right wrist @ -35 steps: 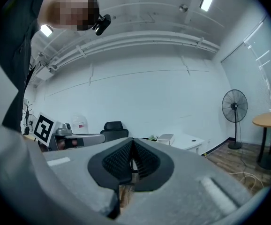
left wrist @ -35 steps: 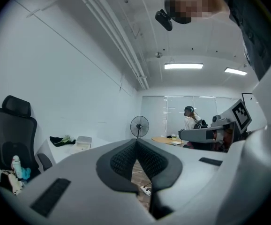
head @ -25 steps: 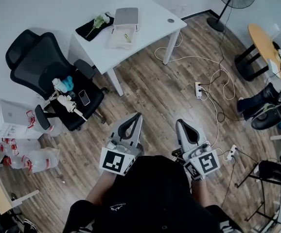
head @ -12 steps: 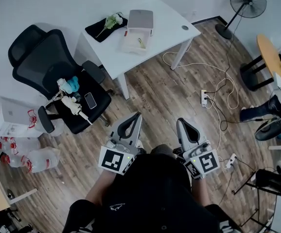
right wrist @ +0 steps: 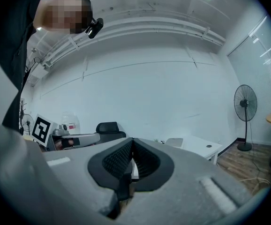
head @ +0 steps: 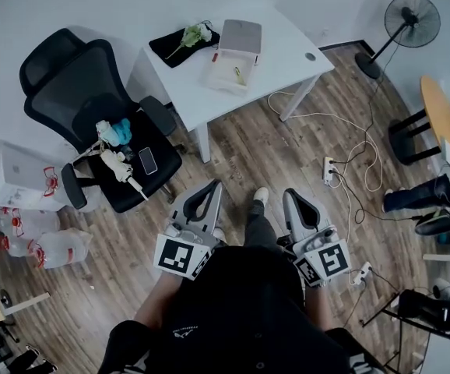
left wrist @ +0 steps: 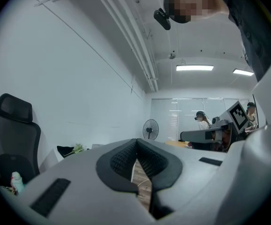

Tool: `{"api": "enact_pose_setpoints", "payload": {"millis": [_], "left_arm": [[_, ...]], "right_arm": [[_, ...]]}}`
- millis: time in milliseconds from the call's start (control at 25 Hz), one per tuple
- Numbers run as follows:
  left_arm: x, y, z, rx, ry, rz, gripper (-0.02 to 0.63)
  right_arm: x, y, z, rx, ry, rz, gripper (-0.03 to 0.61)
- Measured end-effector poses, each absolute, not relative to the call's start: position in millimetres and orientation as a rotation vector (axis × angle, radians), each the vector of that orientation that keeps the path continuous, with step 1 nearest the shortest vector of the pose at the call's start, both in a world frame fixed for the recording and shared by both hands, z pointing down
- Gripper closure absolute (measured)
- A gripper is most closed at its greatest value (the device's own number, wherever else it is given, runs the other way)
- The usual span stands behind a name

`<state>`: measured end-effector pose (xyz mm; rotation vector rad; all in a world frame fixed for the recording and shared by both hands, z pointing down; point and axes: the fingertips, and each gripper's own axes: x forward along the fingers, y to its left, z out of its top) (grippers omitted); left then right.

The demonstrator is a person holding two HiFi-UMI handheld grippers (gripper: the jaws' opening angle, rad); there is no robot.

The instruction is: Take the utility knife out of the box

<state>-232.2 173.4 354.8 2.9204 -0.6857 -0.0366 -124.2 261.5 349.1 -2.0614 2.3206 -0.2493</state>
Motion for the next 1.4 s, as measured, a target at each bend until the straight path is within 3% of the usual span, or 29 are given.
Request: {"api": "enact_pose_setpoints", "payload": {"millis": [360, 1400], "left_arm": [[-197.4, 120.1, 360.6, 2.902, -0.802, -0.015, 0.609], [14.3, 1.3, 370.8, 2.764, -1.111, 0.028, 0.609]], "right_arm": [[-66.9, 200.3, 353.0, -2.006, 2.349, -0.246, 0.575], [135.8, 44.3, 356.8, -1.668, 2.66, -0.235, 0.574]]}}
